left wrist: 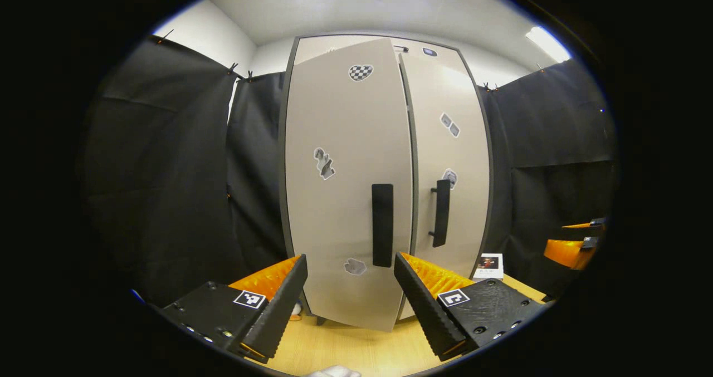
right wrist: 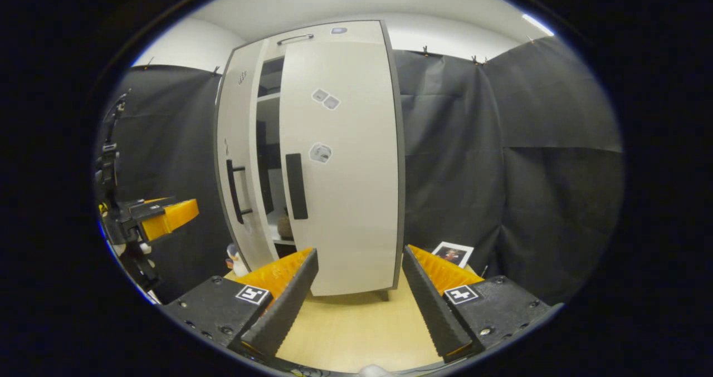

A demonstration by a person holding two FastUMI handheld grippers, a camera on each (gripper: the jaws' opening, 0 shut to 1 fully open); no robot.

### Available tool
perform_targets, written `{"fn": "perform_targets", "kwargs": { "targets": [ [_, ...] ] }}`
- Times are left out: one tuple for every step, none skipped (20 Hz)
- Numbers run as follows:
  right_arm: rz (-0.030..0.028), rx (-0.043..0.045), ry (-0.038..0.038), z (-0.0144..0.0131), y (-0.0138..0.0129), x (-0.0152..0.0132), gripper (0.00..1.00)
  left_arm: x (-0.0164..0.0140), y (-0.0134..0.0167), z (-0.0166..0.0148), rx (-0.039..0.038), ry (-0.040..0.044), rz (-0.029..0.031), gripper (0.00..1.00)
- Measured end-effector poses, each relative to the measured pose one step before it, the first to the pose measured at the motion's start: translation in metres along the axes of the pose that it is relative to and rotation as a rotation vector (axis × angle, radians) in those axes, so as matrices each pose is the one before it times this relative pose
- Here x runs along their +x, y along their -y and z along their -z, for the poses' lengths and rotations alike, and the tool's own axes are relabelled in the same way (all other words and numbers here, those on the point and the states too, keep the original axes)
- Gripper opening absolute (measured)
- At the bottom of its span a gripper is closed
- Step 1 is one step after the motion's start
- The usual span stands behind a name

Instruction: Grab one shoe with the right hand and put it into the shoe cabinet, grab the other shoe with the left hand and put it into the shoe cabinet; then close the right door with the right hand and the left door with the left hand.

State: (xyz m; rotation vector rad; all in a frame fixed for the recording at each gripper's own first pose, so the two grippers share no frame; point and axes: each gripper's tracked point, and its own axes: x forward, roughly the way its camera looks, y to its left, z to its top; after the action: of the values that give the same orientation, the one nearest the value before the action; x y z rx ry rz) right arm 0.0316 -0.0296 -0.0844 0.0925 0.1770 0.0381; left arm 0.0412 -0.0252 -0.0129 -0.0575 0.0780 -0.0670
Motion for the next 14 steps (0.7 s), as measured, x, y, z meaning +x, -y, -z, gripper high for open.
{"fn": "perform_targets", "kwargs": {
  "targets": [
    [0.00473, -0.00271, 0.01197, -0.00321, 0.00148, -0.00129, 1.0, -0.007, 0.00025, -0.00269, 0.0035, 0.00507, 0.00163, 0.96],
    [0.00813, -0.00294, 0.01008, -0.00257, 0.00312, -0.00026, 0.99, -0.00609, -0.00039, -0.00149, 0.00337, 0.00534, -0.0037, 0.96],
    [0.00767, -0.00478, 0.00794, -0.00273, 0.00257, -0.00183, 0.99, -0.0064, -0.00132, -0.00165, 0.00535, 0.0025, -0.00272, 0.96],
    [0.00671, -0.00144, 0.00789, -0.0025, 0.00135, -0.00163, 0.99, -0.00884, -0.00359, -0.001, 0.00815, -0.00054, -0.00877, 0.96],
    [0.0043, 0.00015, 0.00393, -0.00192, 0.00168, -0.00177, 0.99, -0.00743, -0.00544, 0.00027, 0.00534, -0.0023, -0.01123, 0.96],
    [0.00249, 0.00116, 0.00633, -0.00178, 0.00159, -0.0016, 0.99, -0.00726, -0.00479, 0.0005, 0.00374, -0.0013, -0.00927, 0.96],
    [0.0029, -0.00108, 0.0068, -0.00141, 0.00131, -0.00174, 0.99, -0.00467, -0.00561, 0.00215, 0.00067, -0.00858, -0.01151, 0.96],
    [0.00349, -0.00395, 0.00671, -0.00137, 0.00134, -0.00121, 0.99, -0.00583, -0.00473, 0.0037, -0.00113, -0.00808, -0.01139, 0.96],
    [0.00139, -0.00779, -0.00032, -0.00036, 0.00108, -0.00092, 0.99, -0.00511, -0.00294, 0.00275, -0.00369, -0.00716, -0.00803, 0.96],
    [-0.0003, -0.01053, -0.0031, 0.00127, 0.00093, -0.00169, 0.99, -0.00455, -0.00248, 0.00154, -0.00545, -0.00512, -0.00886, 0.96],
    [0.00148, -0.00766, -0.0004, 0.00017, 0.00102, -0.00153, 0.99, -0.00321, -0.00087, 0.00219, -0.00413, -0.00419, -0.00609, 0.96],
    [0.00077, -0.00283, 0.00089, 0.00018, 0.00009, -0.00212, 0.99, -0.00202, 0.00019, 0.00109, -0.00049, -0.00087, -0.00424, 0.96],
    [-0.00019, 0.0012, -0.001, 0.00035, 0.00029, -0.00171, 0.99, -0.00119, -0.00007, 0.00084, 0.0042, -0.00206, -0.00313, 0.96],
    [0.00041, 0.00555, -0.00309, 0.0013, -0.0001, -0.00052, 0.99, -0.00059, 0.00054, 0.00093, 0.00776, -0.00112, -0.0041, 0.96]
  ]
}}
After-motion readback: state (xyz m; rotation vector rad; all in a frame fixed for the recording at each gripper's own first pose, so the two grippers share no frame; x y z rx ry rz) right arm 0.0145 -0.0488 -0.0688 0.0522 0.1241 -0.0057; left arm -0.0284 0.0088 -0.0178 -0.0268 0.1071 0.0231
